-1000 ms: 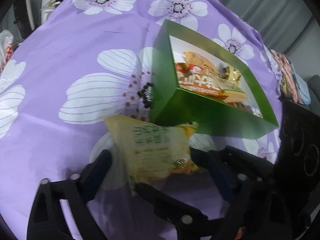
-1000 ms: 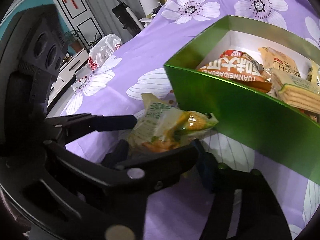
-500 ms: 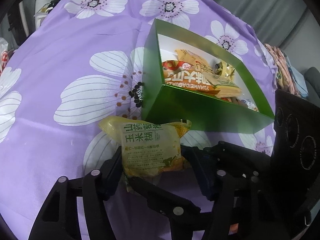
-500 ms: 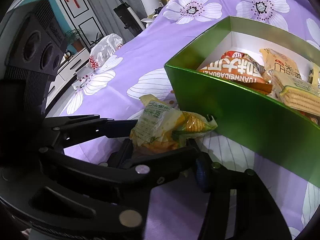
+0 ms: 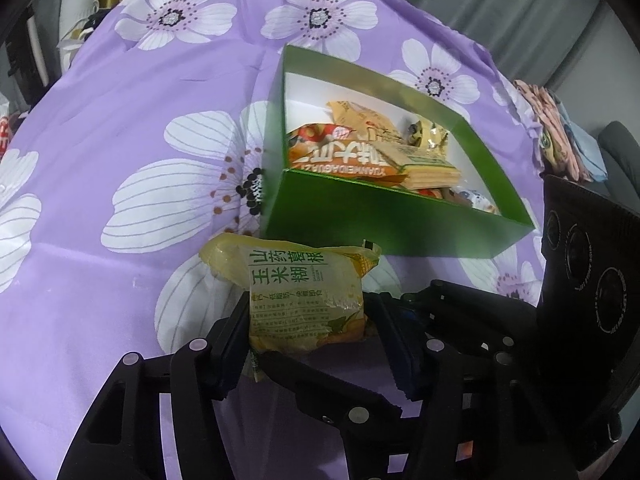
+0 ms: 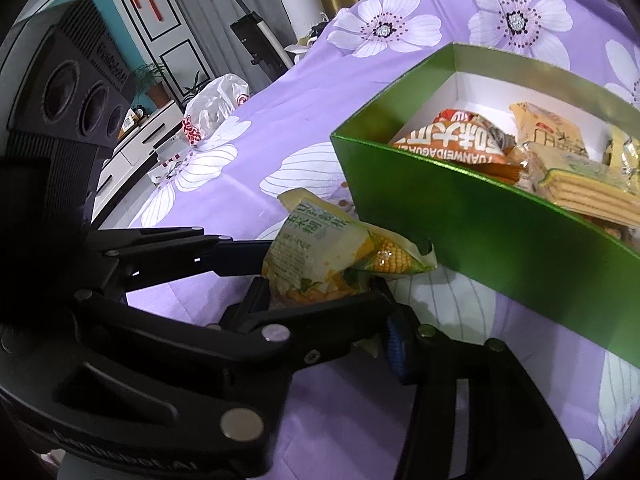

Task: Organize snacks
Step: 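Lift the corn snack bag with the left gripper over the green box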

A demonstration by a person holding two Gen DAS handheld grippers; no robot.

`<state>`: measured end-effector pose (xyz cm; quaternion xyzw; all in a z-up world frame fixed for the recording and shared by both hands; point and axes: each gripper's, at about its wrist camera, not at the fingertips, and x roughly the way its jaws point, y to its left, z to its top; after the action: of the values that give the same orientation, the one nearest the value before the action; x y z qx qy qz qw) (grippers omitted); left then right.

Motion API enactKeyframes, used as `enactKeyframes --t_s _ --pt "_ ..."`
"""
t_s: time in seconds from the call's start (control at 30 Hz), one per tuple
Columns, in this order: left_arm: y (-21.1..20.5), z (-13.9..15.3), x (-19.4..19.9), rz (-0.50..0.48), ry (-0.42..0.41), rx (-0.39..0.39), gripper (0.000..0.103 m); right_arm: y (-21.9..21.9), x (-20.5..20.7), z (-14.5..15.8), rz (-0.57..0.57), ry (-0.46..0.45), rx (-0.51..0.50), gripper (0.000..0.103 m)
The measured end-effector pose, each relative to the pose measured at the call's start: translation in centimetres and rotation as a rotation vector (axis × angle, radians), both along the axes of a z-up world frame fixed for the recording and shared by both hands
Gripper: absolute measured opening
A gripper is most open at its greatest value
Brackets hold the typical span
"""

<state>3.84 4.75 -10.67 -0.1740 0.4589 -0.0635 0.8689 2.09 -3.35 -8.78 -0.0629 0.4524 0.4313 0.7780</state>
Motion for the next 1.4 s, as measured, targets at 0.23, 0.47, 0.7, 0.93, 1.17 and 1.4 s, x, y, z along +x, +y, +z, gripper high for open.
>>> enactKeyframes --t_s 0.23,0.47,0.7,0.93,1.17,1.4 --pt "-1.3 1.7 -0.5 -0.022 -0.040 0.032 0.060 -1.3 -0.6 1.6 -0.020 -0.033 0.026 0.053" --pt "-2.7 3.4 -0.9 -0.053 -0.071 0.055 0.060 -2.9 -1.4 3.2 -0.047 -0.066 0.045 0.052" --pt "-4.8 6.2 -0.6 -0.095 -0.126 0.084 0.060 -4.9 -1.5 6.1 -0.095 -0.134 0.081 0.052" --pt "-7.3 10.2 2.0 -0.155 -0.213 0.117 0.060 -7.5 0.9 9.6 -0.155 -0.224 0.111 0.053" --pt "-9.7 12.0 5.8 -0.205 -0.262 0.128 0.060 -9.9 4.4 11.3 -0.207 -0.272 0.119 0.053" --pt "-11.3 11.8 8.6 -0.242 -0.257 0.130 0.060 -11.4 6.8 10.8 -0.238 -0.268 0.115 0.053"
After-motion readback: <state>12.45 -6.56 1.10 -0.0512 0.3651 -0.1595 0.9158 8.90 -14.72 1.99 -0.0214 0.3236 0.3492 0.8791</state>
